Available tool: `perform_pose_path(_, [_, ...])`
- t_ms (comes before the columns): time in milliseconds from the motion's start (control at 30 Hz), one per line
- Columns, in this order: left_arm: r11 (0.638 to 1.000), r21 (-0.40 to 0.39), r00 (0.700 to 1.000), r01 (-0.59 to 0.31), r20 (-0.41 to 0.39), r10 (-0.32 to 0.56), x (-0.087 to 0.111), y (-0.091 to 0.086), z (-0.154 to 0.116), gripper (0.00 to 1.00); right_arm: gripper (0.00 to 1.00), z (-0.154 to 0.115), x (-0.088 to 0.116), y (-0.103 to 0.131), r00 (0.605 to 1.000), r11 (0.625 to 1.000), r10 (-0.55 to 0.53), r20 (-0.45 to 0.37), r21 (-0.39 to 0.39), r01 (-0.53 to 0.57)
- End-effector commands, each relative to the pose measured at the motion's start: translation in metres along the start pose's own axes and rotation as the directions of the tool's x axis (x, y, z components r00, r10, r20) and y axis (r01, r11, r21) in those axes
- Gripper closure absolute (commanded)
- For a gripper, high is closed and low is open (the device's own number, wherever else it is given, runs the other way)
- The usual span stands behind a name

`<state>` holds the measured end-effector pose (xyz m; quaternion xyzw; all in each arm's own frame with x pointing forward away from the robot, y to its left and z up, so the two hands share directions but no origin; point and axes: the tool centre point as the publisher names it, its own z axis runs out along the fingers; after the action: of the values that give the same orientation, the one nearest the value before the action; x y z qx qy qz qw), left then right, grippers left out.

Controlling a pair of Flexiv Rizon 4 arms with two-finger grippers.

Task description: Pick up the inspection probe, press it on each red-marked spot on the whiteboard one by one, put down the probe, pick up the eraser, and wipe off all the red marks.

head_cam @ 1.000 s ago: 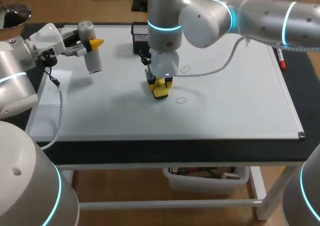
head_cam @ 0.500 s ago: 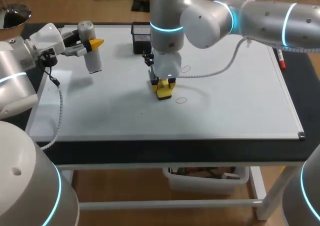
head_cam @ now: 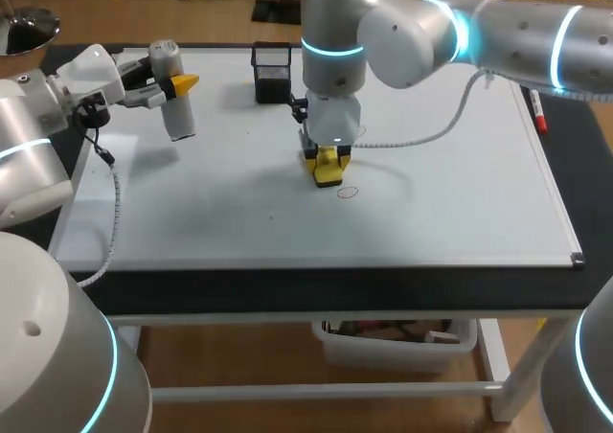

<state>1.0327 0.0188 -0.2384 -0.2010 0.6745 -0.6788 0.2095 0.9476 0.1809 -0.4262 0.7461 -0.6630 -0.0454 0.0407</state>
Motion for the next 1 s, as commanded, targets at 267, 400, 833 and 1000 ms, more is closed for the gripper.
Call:
perform_pose_path(267, [1.0, 0.005, 1.0, -0.003, 0.003, 0.003, 0.0, 0.001, 0.0, 1.0, 1.0, -0.009, 0.01, -0.003, 1.0, 1.0, 0.011, -0.004, 0.018, -0.01])
perform_pose_path(400, [1.0, 0.005, 1.0, -0.003, 0.003, 0.003, 0.0, 0.001, 0.0, 1.0, 1.0, -0.023, -0.003, -0.006, 1.0, 0.999, -0.003, -0.007, 0.033, 0.003])
perform_pose_path(833, [1.0, 0.005, 1.0, -0.003, 0.003, 0.003, 0.0, 0.001, 0.0, 1.0, 1.0, -0.019, -0.054, -0.003, 0.996, 0.995, -0.092, 0.017, 0.035, 0.091])
perform_pose_path(1000, [1.0, 0.005, 1.0, -0.003, 0.003, 0.003, 0.0, 0.001, 0.0, 1.0, 1.0, -0.008, -0.06, -0.003, 0.993, 0.993, -0.115, 0.015, 0.033, 0.115])
